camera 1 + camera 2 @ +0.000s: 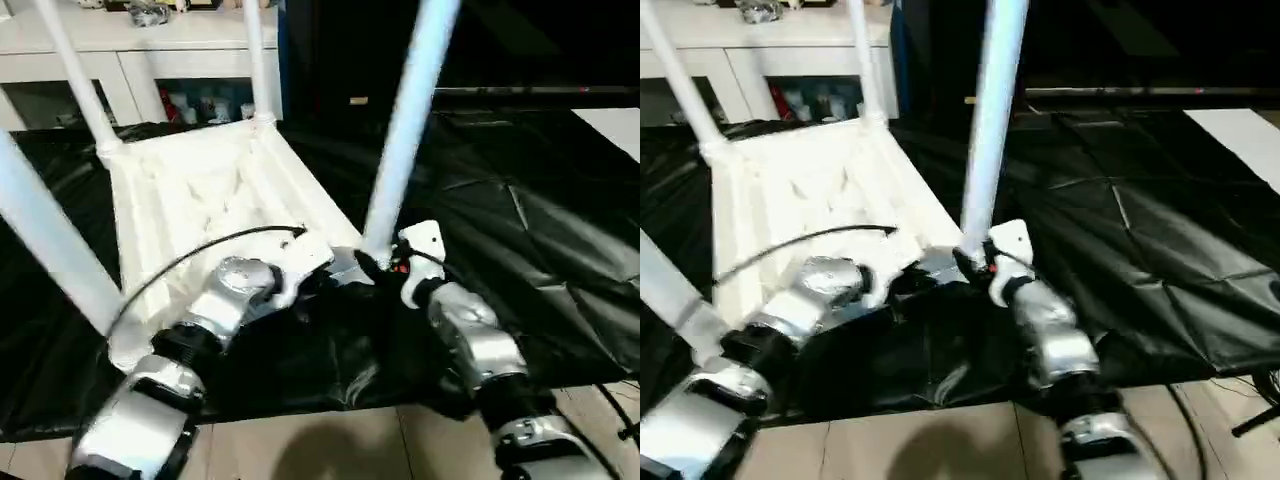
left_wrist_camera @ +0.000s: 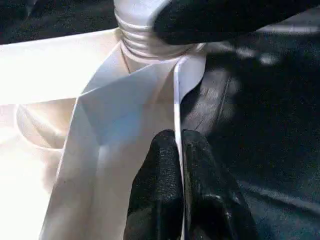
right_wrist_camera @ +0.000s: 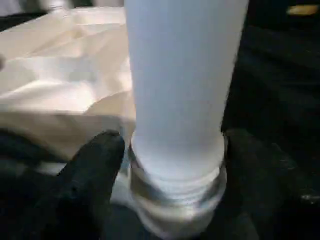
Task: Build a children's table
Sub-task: Rotate leg to tighten
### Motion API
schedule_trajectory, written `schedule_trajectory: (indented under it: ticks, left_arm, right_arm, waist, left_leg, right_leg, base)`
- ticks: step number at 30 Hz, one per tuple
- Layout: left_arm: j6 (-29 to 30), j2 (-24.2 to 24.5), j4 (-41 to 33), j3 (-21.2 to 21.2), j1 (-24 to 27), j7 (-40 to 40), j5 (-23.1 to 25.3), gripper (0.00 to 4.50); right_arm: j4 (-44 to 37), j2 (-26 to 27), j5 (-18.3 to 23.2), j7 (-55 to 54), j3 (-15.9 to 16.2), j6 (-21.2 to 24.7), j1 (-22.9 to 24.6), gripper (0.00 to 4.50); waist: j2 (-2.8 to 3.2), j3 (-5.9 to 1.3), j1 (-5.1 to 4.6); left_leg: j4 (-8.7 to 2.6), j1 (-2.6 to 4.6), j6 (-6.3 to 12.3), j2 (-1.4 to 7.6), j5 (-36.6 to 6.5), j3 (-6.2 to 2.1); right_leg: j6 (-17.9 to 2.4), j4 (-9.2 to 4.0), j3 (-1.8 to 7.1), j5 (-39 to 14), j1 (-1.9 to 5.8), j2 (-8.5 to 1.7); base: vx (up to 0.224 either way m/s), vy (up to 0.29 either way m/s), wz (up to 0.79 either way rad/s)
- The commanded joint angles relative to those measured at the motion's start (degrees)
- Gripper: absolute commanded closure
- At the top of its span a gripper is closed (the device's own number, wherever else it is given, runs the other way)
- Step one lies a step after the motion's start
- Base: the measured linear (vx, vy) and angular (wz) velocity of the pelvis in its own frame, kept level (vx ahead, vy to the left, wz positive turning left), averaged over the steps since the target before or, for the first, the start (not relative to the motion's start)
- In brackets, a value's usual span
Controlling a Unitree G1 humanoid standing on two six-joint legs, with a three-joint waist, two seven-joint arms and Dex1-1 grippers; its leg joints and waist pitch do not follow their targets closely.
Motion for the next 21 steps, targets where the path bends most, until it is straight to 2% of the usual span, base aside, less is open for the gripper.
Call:
schedule_trajectory:
  ticks: [1, 2, 3, 4, 5, 6, 7, 9, 12, 16, 18, 21]
  left_arm:
    - [-3.3, 1.6, 0.4, 1.6, 1.3, -3.3, -1.8, 4.5]
    - [-4.0, 2.4, -0.2, 1.8, 1.8, -5.9, -2.8, 4.5]
    - [-4.0, 3.6, -1.8, 2.1, 2.7, -10.6, -4.5, 4.5]
    - [-4.1, 3.8, -1.9, 2.1, 2.8, -11.2, -4.7, 4.5]
    - [-4.3, 4.1, -2.3, 2.0, 3.0, -12.4, -5.0, 4.5]
    - [-5.1, 4.9, -3.5, 1.8, 3.6, -15.2, -5.9, 4.5]
    - [-5.1, 5.2, -4.3, 1.8, 4.0, -16.8, -6.6, 4.5]
    - [-4.7, 5.7, -5.4, 1.7, 4.4, -18.5, -7.5, 4.5]
    - [-2.9, 6.3, -9.3, 1.4, 5.9, -23.3, -10.4, 4.5]
    - [-2.1, 6.2, -11.4, 1.2, 6.9, -26.4, -11.3, 4.5]
    - [-2.3, 6.1, -11.4, 1.1, 7.0, -26.7, -11.0, 4.5]
    - [-2.3, 5.8, -11.4, 1.1, 6.9, -26.3, -10.5, 4.5]
  right_arm:
    - [-2.3, -3.2, 0.5, 6.5, 1.6, 0.8, -0.5, 0.81]
    - [-4.0, -5.5, 1.1, 10.9, 2.3, 1.3, 0.1, 0.81]
    - [-7.4, -9.0, 2.3, 18.5, 3.8, 2.2, 1.5, 0.81]
    - [-7.8, -9.4, 2.5, 19.4, 4.0, 2.3, 1.7, 0.81]
    - [-8.5, -10.2, 2.7, 21.1, 4.4, 2.4, 2.1, 0.81]
    - [-9.7, -11.8, 3.2, 24.0, 5.0, 3.2, 2.6, 0.81]
    - [-10.3, -12.5, 3.4, 25.6, 5.4, 3.7, 2.9, 0.81]
    - [-11.0, -13.3, 3.6, 27.0, 5.8, 3.9, 3.2, 0.81]
    - [-10.7, -13.7, 3.0, 27.4, 6.2, 3.4, 2.9, 0.81]
    - [-11.6, -14.2, 2.9, 29.6, 7.5, 3.2, 3.2, 0.81]
    - [-12.0, -14.0, 2.8, 30.0, 7.7, 3.3, 3.3, 0.81]
    - [-11.4, -13.4, 2.4, 29.7, 7.8, 2.9, 2.7, 0.81]
  waist:
    - [-1.07, -2.92, 0.53]
    - [-1.35, -2.99, 0.61]
    - [-1.57, -2.95, 1.0]
    - [-1.54, -2.91, 1.07]
    - [-1.62, -2.95, 1.1]
    - [-1.43, -3.08, 1.26]
    - [-1.54, -3.1, 1.37]
    - [-1.31, -3.3, 1.57]
    - [-1.27, -3.6, 2.19]
    - [-1.24, -3.5, 2.76]
    - [-1.35, -3.24, 3.13]
    - [-1.32, -3.18, 3.1]
  left_leg:
    - [-3.72, 0.16, 2.71, 1.82, -19.0, -1.21]
    - [-3.56, 0.36, 2.74, 1.97, -18.4, -0.99]
    - [-3.41, 0.37, 3.52, 2.03, -17.9, -0.9]
    - [-3.36, 0.35, 3.9, 2.12, -17.4, -0.79]
    - [-3.36, -0.05, 4.41, 2.11, -15.9, -0.84]
    - [-3.2, -0.04, 4.66, 2.07, -14.8, -0.76]
    - [-3.16, 0.03, 4.79, 2.06, -14.3, -0.72]
    - [-2.85, 0.1, 5.53, 2.28, -11.7, -0.47]
    - [-2.54, 0.09, 6.42, 2.32, -8.1, -0.3]
    - [-2.34, 0.01, 6.83, 2.37, -8.2, -0.14]
    - [-2.5, 0.14, 5.73, 2.38, -10.8, -0.14]
    - [-2.74, 0.21, 4.05, 2.39, -12.5, -0.32]
  right_leg:
    - [-7.8, -5.57, 1.75, -23.7, 1.94, -2.89]
    - [-8.7, -5.37, 1.76, -21.5, 1.82, -2.76]
    - [-9.4, -5.16, 1.73, -19.6, 2.09, -2.68]
    - [-9.8, -4.96, 1.88, -18.5, 2.08, -2.71]
    - [-10.5, -4.57, 1.83, -16.3, 2.36, -2.76]
    - [-11.1, -4.33, 1.75, -14.7, 2.33, -2.75]
    - [-11.4, -4.31, 1.69, -14.1, 2.48, -2.74]
    - [-13.4, -3.64, 1.63, -9.1, 2.34, -2.56]
    - [-15.3, -2.85, 1.57, -3.5, 2.43, -2.5]
    - [-15.6, -2.67, 1.54, -3.2, 2.23, -2.4]
    - [-14.3, -3.19, 1.67, -7.9, 2.03, -2.58]
    - [-12.8, -3.49, 1.76, -11.9, 1.96, -2.69]
  base:
    - [0.0, 0.0, 0.0]
    - [0.0, 0.0, 0.0]
    - [0.0, 0.0, 0.0]
    - [0.0, 0.0, 0.0]
    - [0.0, 0.0, 0.0]
    - [0.0, 0.0, 0.0]
    - [0.0, 0.0, 0.0]
    - [0.0, 0.0, 0.0]
    - [0.0, 0.0, 0.0]
    - [0.0, 0.0, 0.0]
    - [0.0, 0.0, 0.0]
    - [0.0, 0.0, 0.0]
